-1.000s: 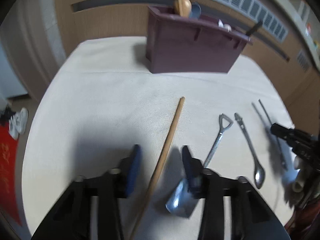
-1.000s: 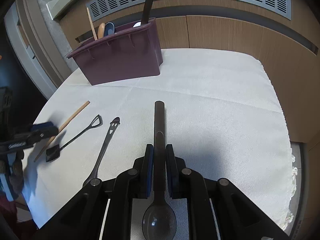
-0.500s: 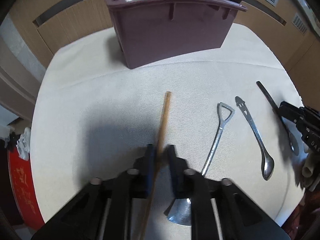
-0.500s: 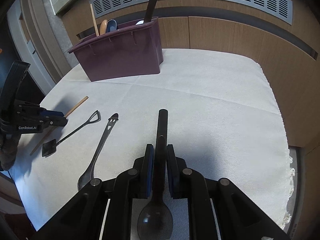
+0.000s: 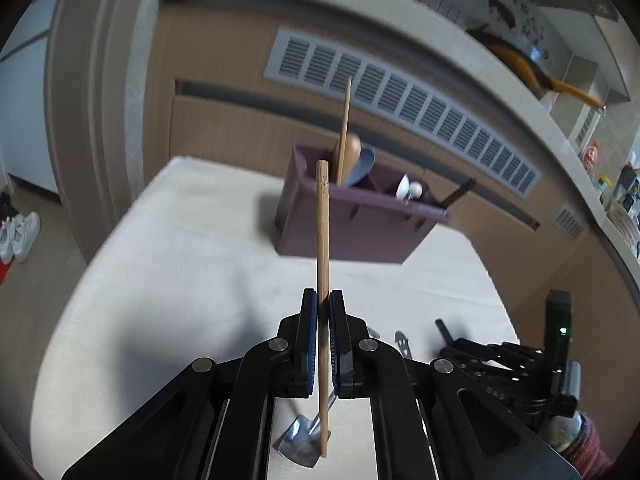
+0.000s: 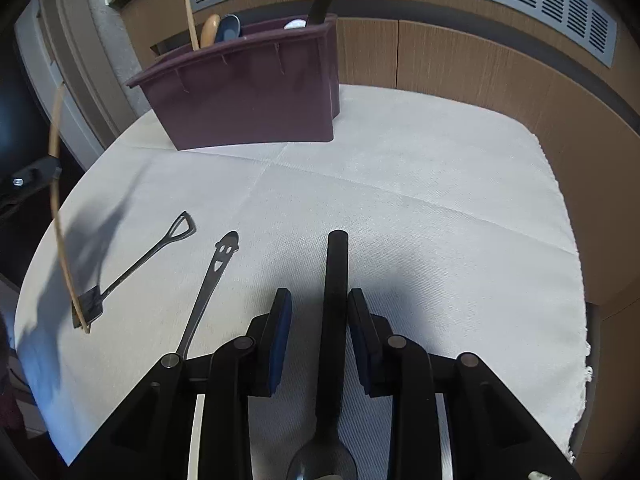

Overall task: Organize utensils
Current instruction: 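Lift the chopstick and spoon over the caddy with both tools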

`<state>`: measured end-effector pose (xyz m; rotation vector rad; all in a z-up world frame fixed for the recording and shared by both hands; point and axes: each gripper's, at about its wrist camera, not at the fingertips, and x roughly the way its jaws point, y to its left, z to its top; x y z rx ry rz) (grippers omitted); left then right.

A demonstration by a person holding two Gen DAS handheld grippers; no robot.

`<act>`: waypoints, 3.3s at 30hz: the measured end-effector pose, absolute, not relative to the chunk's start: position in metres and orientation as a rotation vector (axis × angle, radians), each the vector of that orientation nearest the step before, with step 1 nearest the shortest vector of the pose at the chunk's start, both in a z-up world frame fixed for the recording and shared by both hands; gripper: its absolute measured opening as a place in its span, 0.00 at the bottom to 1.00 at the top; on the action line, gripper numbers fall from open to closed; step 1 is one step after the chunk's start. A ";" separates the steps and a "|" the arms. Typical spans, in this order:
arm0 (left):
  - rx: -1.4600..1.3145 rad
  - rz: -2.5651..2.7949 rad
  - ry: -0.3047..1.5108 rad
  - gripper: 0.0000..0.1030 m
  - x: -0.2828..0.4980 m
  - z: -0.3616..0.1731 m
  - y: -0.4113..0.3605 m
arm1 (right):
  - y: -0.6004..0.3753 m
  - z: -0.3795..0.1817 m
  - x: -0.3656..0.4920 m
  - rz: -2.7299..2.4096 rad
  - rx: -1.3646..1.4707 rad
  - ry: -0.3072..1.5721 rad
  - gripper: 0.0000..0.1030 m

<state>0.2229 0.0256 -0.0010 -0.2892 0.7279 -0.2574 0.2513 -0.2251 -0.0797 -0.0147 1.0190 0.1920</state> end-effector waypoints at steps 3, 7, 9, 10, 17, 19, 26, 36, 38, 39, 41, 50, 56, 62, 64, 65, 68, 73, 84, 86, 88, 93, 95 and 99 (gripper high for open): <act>-0.304 -0.258 0.706 0.05 0.221 0.004 0.029 | -0.218 -0.079 0.255 0.156 -0.079 1.018 0.11; -0.313 -0.271 0.675 0.05 0.211 0.012 0.031 | -0.221 -0.054 0.243 0.193 -0.021 0.937 0.11; -0.314 -0.277 0.665 0.05 0.209 0.015 0.033 | -0.222 -0.036 0.232 0.196 -0.006 0.879 0.11; -0.315 -0.281 0.659 0.05 0.207 0.018 0.033 | -0.222 -0.027 0.227 0.203 0.004 0.849 0.11; -0.354 -0.223 0.782 0.07 0.228 0.000 0.040 | -0.218 -0.005 0.212 0.208 -0.026 0.778 0.11; -0.388 -0.180 0.879 0.08 0.247 -0.020 0.047 | -0.218 -0.008 0.210 0.205 -0.027 0.788 0.11; -0.338 -0.101 1.075 0.27 0.313 -0.063 0.032 | -0.222 -0.031 0.212 0.199 -0.009 0.840 0.11; -0.066 0.041 1.133 0.27 0.352 -0.082 -0.015 | -0.230 -0.045 0.212 0.187 0.022 0.849 0.11; -0.113 0.060 1.148 0.27 0.353 -0.082 -0.012 | -0.231 -0.047 0.212 0.182 0.023 0.847 0.11; -0.120 0.060 1.158 0.27 0.354 -0.082 -0.012 | -0.231 -0.047 0.211 0.181 0.026 0.847 0.11; -0.118 0.048 1.164 0.22 0.354 -0.081 -0.011 | -0.233 -0.048 0.211 0.178 0.034 0.845 0.11; -0.274 -0.048 0.936 0.06 0.256 -0.061 0.008 | -0.240 -0.036 0.206 0.187 0.077 0.785 0.11; -0.338 -0.109 0.798 0.06 0.218 -0.026 0.019 | -0.236 -0.028 0.207 0.214 0.109 0.778 0.11; -0.333 -0.159 0.676 0.06 0.206 0.015 0.026 | -0.234 -0.007 0.206 0.210 0.110 0.717 0.11; -0.295 -0.156 0.629 0.06 0.205 0.024 0.022 | -0.231 -0.001 0.208 0.212 0.110 0.702 0.11; -0.288 -0.159 0.617 0.06 0.205 0.028 0.021 | -0.230 0.001 0.209 0.214 0.110 0.697 0.11; -0.295 -0.189 0.589 0.05 0.214 0.040 0.020 | -0.225 0.011 0.214 0.220 0.108 0.667 0.11; -0.314 -0.233 0.347 0.06 0.230 0.112 0.018 | -0.218 0.084 0.235 0.226 0.118 0.436 0.11; -0.334 -0.122 0.033 0.06 0.313 0.131 0.020 | -0.210 0.128 0.337 0.180 0.218 0.247 0.11; -0.355 -0.136 0.022 0.06 0.321 0.121 0.020 | -0.206 0.117 0.351 0.165 0.214 0.259 0.11; -0.369 -0.144 0.042 0.06 0.335 0.108 0.022 | -0.202 0.107 0.359 0.157 0.217 0.269 0.11; -0.376 -0.135 0.098 0.06 0.354 0.086 0.021 | -0.190 0.087 0.377 0.157 0.208 0.276 0.11; -0.380 -0.131 0.106 0.06 0.361 0.080 0.020 | -0.187 0.080 0.386 0.166 0.208 0.285 0.11; -0.380 -0.132 0.101 0.06 0.366 0.072 0.018 | -0.185 0.070 0.397 0.157 0.202 0.285 0.11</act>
